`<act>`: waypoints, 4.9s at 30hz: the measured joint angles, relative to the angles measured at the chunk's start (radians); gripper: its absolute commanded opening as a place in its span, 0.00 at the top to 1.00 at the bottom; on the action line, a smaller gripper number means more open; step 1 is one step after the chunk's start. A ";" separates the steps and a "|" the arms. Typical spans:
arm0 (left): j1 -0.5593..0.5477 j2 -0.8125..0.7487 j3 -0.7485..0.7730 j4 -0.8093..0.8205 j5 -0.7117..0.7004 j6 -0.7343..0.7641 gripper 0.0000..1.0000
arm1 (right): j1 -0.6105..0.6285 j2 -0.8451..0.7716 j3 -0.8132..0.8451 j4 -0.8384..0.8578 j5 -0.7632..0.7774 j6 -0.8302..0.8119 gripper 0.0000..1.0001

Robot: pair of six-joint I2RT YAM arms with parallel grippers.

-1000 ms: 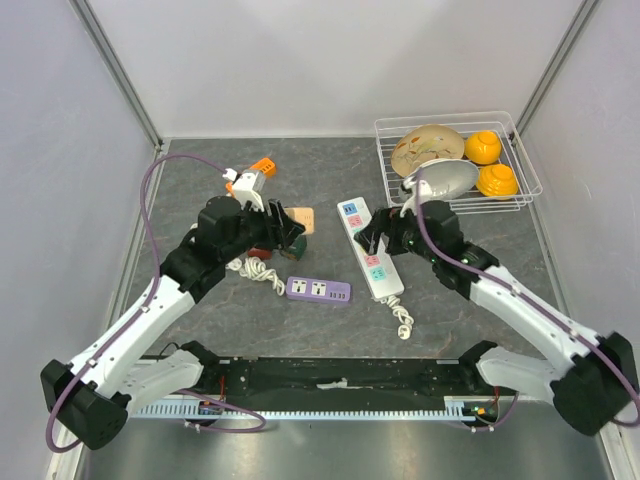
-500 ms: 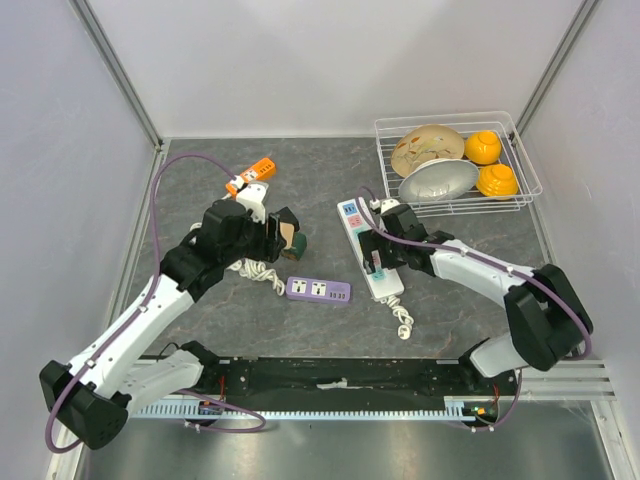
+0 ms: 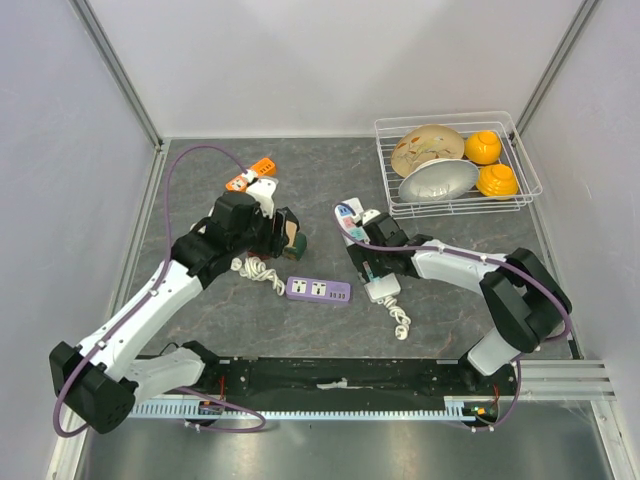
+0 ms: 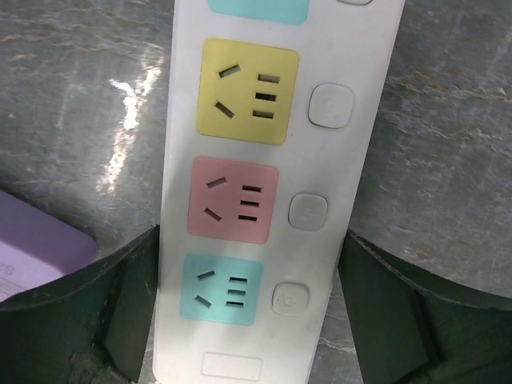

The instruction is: Insert the plug

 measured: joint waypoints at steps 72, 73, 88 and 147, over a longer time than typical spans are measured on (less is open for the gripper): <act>-0.055 0.789 0.561 -0.203 0.185 0.414 0.98 | -0.120 -0.457 -0.260 0.287 -0.080 0.080 0.02; -0.055 0.791 0.561 -0.203 0.185 0.415 0.98 | -0.120 -0.457 -0.261 0.288 -0.080 0.080 0.02; -0.055 0.813 0.559 -0.188 0.182 0.419 0.98 | -0.119 -0.457 -0.261 0.293 -0.088 0.079 0.02; -0.059 0.809 0.546 -0.173 0.163 0.477 0.98 | -0.119 -0.457 -0.268 0.308 -0.125 0.079 0.02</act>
